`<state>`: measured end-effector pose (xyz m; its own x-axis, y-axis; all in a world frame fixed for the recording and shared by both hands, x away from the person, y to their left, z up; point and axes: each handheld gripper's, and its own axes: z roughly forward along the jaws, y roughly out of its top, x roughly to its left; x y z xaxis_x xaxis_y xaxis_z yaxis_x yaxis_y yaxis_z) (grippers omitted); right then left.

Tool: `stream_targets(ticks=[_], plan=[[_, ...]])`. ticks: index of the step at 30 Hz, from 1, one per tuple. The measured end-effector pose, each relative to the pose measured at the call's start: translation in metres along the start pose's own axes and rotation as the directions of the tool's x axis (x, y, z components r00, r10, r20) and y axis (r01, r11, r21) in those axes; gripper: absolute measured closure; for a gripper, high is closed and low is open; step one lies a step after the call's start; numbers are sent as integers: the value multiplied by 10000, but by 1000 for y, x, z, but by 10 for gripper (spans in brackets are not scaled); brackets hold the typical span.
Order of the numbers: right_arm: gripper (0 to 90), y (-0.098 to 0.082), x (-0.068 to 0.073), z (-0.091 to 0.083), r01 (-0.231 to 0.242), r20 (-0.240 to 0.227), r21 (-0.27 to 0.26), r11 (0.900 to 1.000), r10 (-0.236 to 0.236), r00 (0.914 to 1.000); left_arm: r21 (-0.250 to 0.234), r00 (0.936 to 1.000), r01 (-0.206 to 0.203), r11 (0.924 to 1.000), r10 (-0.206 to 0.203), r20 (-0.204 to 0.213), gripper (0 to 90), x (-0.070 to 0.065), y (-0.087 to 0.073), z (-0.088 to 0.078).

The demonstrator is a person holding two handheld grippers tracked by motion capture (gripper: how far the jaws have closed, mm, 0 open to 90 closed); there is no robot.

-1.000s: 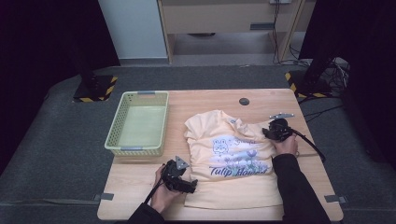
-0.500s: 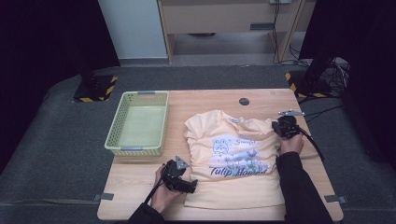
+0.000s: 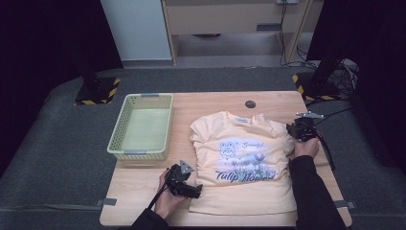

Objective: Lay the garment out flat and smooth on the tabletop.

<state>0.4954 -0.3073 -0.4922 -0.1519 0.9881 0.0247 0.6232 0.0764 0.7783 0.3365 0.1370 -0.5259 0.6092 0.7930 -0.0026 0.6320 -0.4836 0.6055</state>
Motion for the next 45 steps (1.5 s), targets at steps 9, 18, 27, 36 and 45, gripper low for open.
stream_targets(ticks=[9,18,27,36,45], plan=[[394,-7,21,-29,778,-1639,-405,9961,-834,9829,-11,9999,91,10000,-91,-74,39,-3,-1,-1],[248,-30,33,-57,1128,-2616,-329,9931,-1174,9580,-17,9995,204,9998,-203,242,81,-4,0,-4],[165,-67,46,-82,1705,-3168,-75,9853,-1640,9342,-856,9968,725,9937,-692,409,98,4,11,-16],[119,-99,60,-101,2579,-3305,443,9652,-2294,9155,-1616,9920,1261,9788,-1243,208,103,17,30,-26],[122,-125,67,-109,3088,-3735,1147,9442,-2471,8941,-1917,9856,1658,9673,-1692,-13,118,31,54,-24]])
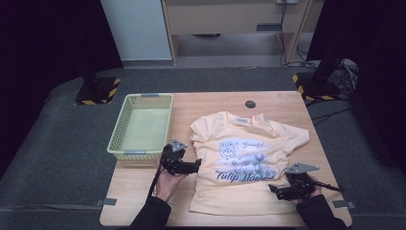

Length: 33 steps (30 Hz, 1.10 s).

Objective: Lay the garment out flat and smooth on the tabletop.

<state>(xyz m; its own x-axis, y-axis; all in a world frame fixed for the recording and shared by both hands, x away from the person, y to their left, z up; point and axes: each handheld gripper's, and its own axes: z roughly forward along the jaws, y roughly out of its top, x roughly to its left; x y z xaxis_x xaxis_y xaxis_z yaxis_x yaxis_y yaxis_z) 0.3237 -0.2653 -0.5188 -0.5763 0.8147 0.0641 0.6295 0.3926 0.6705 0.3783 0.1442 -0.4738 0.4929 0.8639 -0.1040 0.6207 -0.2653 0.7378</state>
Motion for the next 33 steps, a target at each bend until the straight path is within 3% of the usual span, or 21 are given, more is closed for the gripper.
stream_targets(ticks=[7,14,16,33], plan=[[120,-9,3,0,301,44,149,9994,-301,9995,-331,9999,147,9993,-147,-12,127,0,24,5],[90,-14,7,-2,836,325,406,9957,-850,9959,-414,9987,-185,9990,165,-477,128,-1,44,11],[87,-15,7,-2,802,354,445,9958,-818,9960,-372,9983,-175,9992,154,-562,131,0,49,14],[59,-20,8,-6,1042,219,534,9931,-1055,9942,-376,9936,285,9989,-324,-1086,149,12,70,50]])
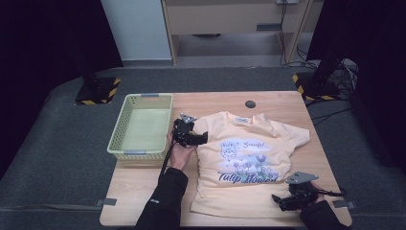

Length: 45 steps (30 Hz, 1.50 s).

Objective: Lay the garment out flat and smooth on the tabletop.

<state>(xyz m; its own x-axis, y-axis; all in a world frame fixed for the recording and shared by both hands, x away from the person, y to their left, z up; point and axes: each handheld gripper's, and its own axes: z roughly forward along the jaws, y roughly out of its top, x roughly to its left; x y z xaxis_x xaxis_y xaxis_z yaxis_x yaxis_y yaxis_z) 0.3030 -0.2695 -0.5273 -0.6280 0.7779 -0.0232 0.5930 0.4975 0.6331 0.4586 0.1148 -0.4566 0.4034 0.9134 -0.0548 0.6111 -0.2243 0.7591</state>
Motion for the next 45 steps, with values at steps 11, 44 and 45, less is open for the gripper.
stream_targets(ticks=[11,44,45], plan=[[28,-1,1,1,114,-87,49,9999,-114,9999,242,9983,429,9988,-419,-406,187,12,-4,29],[22,0,1,1,260,-269,138,9996,-256,9993,173,9896,1291,9915,-1299,615,864,23,-10,55],[22,0,1,1,262,-268,138,9996,-258,9993,66,9910,1169,9931,-1171,644,864,20,-6,51]])
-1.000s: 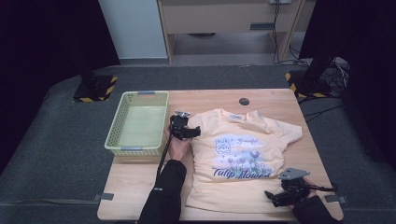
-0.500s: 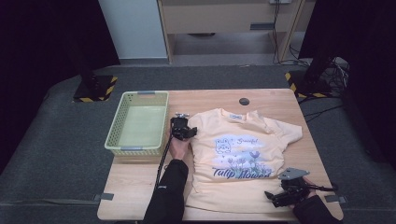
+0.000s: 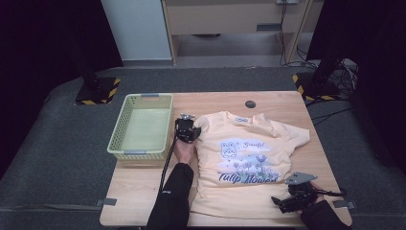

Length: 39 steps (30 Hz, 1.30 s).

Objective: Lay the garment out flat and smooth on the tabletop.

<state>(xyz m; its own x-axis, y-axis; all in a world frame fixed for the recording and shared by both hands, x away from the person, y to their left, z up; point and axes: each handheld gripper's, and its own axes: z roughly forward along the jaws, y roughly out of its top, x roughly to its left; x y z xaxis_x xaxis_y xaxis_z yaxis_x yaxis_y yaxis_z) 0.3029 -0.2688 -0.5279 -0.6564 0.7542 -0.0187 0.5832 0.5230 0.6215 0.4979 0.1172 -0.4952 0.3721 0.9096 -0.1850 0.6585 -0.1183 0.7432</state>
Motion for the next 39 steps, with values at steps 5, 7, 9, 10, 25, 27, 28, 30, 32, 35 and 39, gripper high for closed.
stream_targets(ticks=[5,7,9,10,25,27,28,30,32,35,39], plan=[[21,0,0,0,1,0,-5,10000,-1,10000,-348,9975,-627,9974,637,293,864,-23,12,-13],[20,0,0,0,5,-3,-12,10000,-5,10000,-356,9946,-940,9949,954,407,864,-33,13,-13],[19,0,0,0,16,-11,-12,10000,-16,10000,-342,9916,-1125,9931,1144,596,864,-44,12,-12],[19,0,0,0,8,-16,-7,10000,-8,10000,-313,9899,-1221,9920,1241,693,864,-49,11,-11],[10,0,0,0,81,-60,31,10000,-81,9999,478,9591,-2453,9683,2352,1574,854,-109,-20,22],[10,0,0,0,80,-60,30,10000,-80,9999,601,9568,-2550,9651,2429,1595,850,-112,-24,26],[9,0,0,0,80,-60,30,10000,-79,10000,677,9562,-2578,9638,2444,1610,846,-113,-25,28],[9,0,0,0,78,-60,32,10000,-78,10000,759,9538,-2673,9606,2526,1625,835,-115,-27,31],[8,0,0,0,78,-59,32,10000,-78,10000,832,9506,-2779,9570,2616,1669,816,-117,-30,33],[8,0,0,1,77,-61,34,10000,-77,10000,921,9433,-2967,9505,2767,1832,758,-120,-34,37],[7,0,0,1,75,-60,24,10000,-75,10000,828,9342,-3188,9442,2983,1958,674,-123,-36,35]])
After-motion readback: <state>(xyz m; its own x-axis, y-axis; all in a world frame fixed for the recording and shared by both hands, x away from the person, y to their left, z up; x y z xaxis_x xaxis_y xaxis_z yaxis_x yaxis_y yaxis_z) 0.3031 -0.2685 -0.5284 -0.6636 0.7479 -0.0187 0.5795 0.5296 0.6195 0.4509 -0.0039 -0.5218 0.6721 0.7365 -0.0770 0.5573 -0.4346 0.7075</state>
